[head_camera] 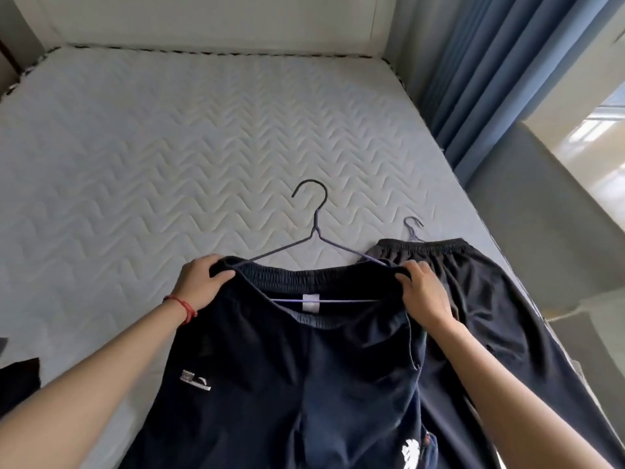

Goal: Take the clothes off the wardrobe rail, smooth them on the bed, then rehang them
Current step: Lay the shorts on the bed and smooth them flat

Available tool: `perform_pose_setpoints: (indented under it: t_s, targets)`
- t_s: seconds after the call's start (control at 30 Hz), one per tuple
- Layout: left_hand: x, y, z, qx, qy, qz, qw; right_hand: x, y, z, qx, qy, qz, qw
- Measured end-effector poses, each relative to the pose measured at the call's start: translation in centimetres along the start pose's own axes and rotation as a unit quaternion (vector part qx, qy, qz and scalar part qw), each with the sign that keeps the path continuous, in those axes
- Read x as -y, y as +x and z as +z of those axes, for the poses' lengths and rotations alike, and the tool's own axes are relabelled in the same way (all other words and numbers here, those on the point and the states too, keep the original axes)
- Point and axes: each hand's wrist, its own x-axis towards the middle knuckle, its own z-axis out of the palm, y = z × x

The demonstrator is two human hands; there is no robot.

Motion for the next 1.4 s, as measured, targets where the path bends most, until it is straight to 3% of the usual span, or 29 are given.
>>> perform_pose_setpoints:
  t_s: [0.17,0.27,0.37,0.47,0.57,0.7,0.8,0.93,1.0,1.2,1.4]
  targets:
    - [2.4,7.6,4.1,-0.054,0.028,0.003,0.998,-0.2,7.6,5.1,-0.025,-0.008,0.027,0.999]
    - [5.7,8.8,7.1,-0.062,0.102,-0.003,0.993,-1.2,8.9,8.5,0.008,0.017,0.067,0.998]
    - [9.8,6.0,9.9,-0.039,0.130,-0.023,0.990,-2.6,5.7,11.6,0.055,0.064,0.109,0.990]
    - [13.9,0.3,12.0,-0.044,0.076,-0.058,0.994,-4.0,-0.6,13.7,0.062,0.135,0.145,0.978]
    - [17.2,-6.3,13.1,-0.065,0.049,-0.112,0.990,-4.4,-7.8,15.7,0.075,0.223,0.217,0.947]
    - [21.0,-15.0,13.1,-0.087,0.105,-0.158,0.978,-2.7,-17.3,18.8,0.130,0.304,0.270,0.904]
    - [23.0,-19.9,12.5,-0.105,0.140,-0.228,0.958,-0.4,-23.1,21.2,0.211,0.326,0.311,0.867]
    - [24.5,-22.4,12.3,-0.099,0.084,-0.345,0.930,2.8,-27.3,24.9,0.339,0.328,0.375,0.798]
    - [24.5,-22.0,11.9,-0.124,0.038,-0.376,0.917,3.7,-28.4,26.6,0.369,0.317,0.383,0.785]
    - [23.2,-19.6,11.1,-0.241,-0.096,-0.536,0.803,5.2,-28.9,28.3,0.338,0.308,0.390,0.799]
    - [22.7,-21.2,12.0,-0.182,-0.139,-0.551,0.802,3.6,-29.8,27.2,0.223,0.343,0.470,0.782]
